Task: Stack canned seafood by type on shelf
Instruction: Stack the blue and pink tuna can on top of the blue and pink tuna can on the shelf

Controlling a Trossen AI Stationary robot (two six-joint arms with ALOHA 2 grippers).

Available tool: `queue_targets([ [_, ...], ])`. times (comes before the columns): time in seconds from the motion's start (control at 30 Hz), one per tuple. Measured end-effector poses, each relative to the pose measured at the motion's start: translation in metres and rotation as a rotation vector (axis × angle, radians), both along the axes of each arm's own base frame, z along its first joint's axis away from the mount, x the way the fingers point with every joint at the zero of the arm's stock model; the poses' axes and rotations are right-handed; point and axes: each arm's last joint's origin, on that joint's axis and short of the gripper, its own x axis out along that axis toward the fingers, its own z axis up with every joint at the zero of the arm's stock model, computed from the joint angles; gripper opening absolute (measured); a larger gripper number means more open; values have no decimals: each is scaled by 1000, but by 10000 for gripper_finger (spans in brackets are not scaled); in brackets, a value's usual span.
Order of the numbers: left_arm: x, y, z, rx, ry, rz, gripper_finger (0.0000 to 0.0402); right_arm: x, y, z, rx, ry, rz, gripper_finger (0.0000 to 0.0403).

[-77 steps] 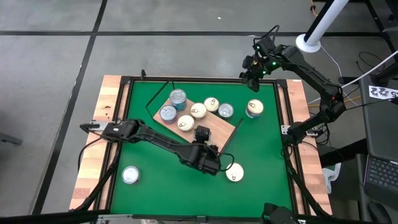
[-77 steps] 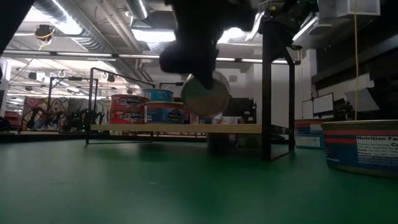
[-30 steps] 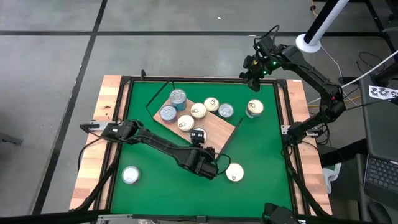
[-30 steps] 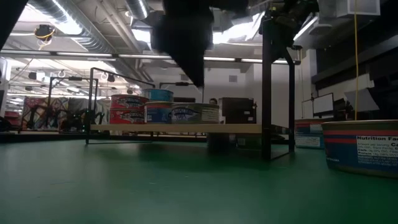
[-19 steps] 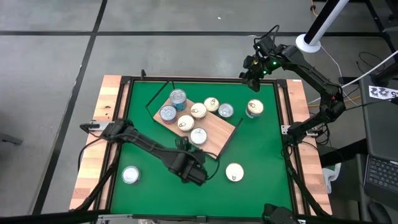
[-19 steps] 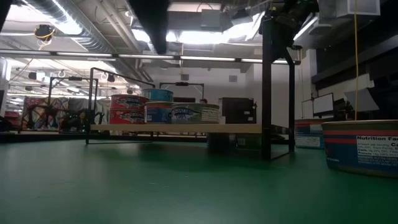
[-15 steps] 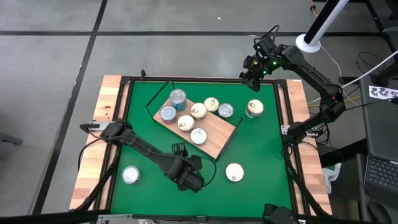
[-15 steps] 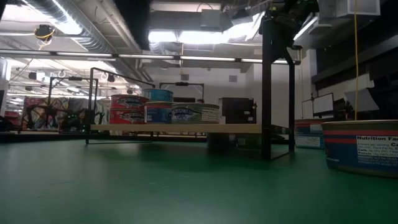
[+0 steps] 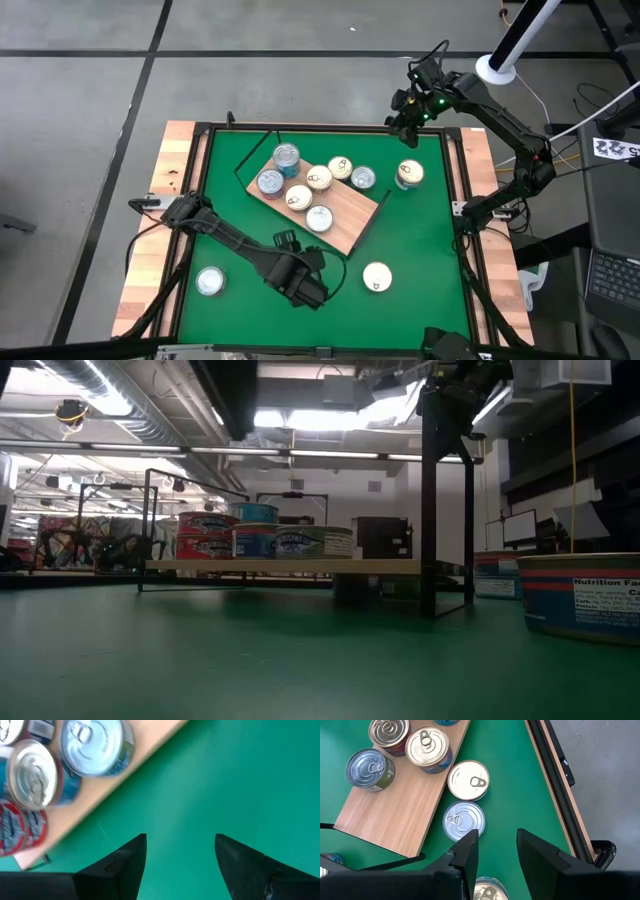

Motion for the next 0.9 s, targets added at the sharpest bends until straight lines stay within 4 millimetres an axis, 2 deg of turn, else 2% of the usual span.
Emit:
queue_targets([
  [0.33,22,55,0,27,95,-94,227,11,-12,-1,-51,-87,-16,133],
  [0.63,35,106,0,59,219,-275,227,34,-34,-44,41,-76,19,133],
  [0.9,42,168,0,67,295,-354,227,46,-50,-76,62,20,23,133],
])
